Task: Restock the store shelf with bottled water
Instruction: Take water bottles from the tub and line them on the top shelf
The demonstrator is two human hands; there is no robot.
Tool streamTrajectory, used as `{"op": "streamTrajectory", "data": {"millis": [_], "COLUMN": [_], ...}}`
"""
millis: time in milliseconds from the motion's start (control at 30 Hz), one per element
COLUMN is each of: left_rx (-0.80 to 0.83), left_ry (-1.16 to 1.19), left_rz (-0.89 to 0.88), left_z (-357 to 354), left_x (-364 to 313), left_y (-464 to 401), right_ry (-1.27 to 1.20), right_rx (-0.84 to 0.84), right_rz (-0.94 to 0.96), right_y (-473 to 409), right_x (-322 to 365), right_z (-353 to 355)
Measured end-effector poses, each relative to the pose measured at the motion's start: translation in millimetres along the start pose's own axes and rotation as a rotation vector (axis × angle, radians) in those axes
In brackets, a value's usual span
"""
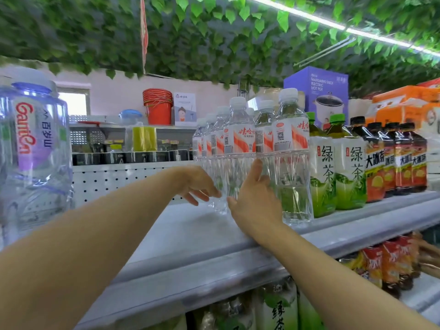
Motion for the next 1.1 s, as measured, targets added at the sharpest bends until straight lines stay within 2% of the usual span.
{"op": "streamTrajectory", "data": {"millis": [133, 600, 900, 1100], "left_rx": [-0.060, -0.110, -0.056, -0.089], "left_ry": [0.042, 0.072, -0.076, -0.131], "left_rz": [-0.054, -0.047, -0.020, -0.017], "left_z": [-12, -12, -4, 0], "left_x": [-8, -8, -7, -1], "left_y": [-1, -1, 27, 43], "right_ry": [-0.004, 0.005, 0.057, 0.086], "right_rx": [0.003, 0.014, 0.005, -0.014], "right_rz": [-0.005, -0.008, -0.025, -0.055], "right_y": [0, -3, -3, -2], "right_x": [0, 0, 3, 1], "right_z": [0, -2, -1, 0]}}
Point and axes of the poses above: each hand's wrist, its own y-axis away from the middle knuckle, its own z-axis out of the back of the hand, x = y × z, the point moved 8 cm from there along -y, towards the middle knuckle, and after that the axes turned 5 degrees about -z, right-handed, at the moved point
